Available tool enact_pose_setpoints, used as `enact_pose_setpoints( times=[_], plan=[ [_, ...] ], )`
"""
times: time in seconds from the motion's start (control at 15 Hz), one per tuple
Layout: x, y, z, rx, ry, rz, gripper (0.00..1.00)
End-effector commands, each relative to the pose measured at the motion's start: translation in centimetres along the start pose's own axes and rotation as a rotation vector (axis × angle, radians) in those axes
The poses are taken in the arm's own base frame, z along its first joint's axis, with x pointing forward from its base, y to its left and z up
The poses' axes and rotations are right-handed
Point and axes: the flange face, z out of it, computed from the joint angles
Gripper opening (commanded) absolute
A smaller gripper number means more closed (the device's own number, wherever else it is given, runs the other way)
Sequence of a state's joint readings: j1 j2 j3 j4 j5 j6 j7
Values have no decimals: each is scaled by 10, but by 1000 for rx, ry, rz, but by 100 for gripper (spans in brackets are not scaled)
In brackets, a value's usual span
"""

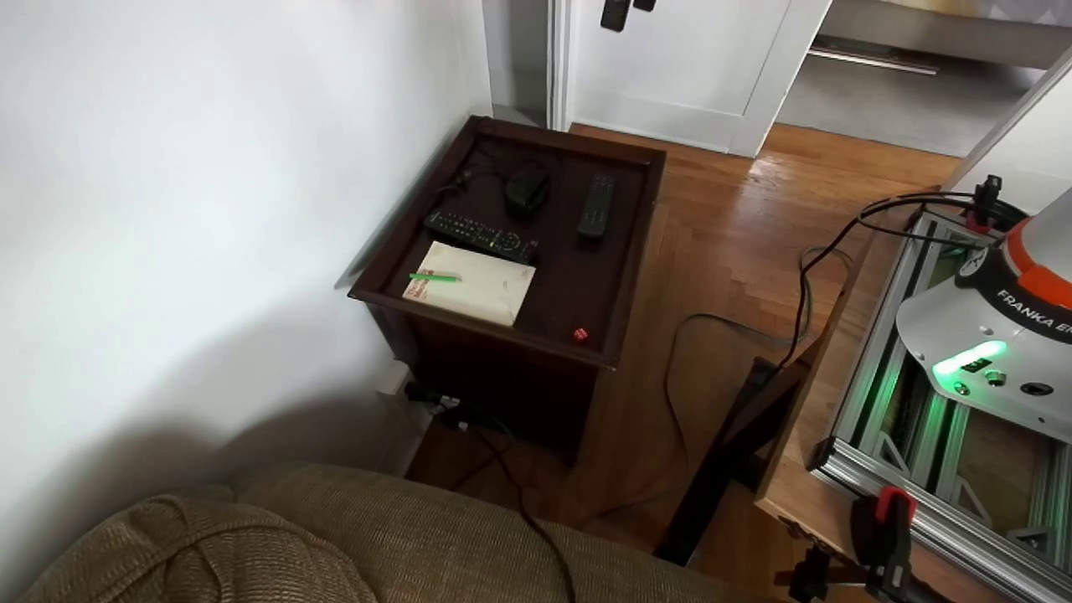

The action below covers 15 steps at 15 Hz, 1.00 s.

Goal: Press a button on the black remote control

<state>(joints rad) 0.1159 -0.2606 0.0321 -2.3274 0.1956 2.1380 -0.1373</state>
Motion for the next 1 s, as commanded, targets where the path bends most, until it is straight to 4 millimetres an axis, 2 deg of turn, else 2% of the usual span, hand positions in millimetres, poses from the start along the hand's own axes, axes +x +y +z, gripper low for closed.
enact_pose_setpoints(
  times=[0.0, 0.27, 0.6, 0.67, 0.73, 0.93],
  plan=[
    [29, 11, 48, 21, -14, -41, 100],
    [44, 16, 101, 74, -3, -53, 100],
    [44, 26, 172, 86, -32, -155, 100],
    [45, 26, 181, 101, -38, -195, 100],
    [40, 22, 164, 72, -39, -152, 100],
    [41, 25, 183, 83, -55, -185, 100]
  ],
)
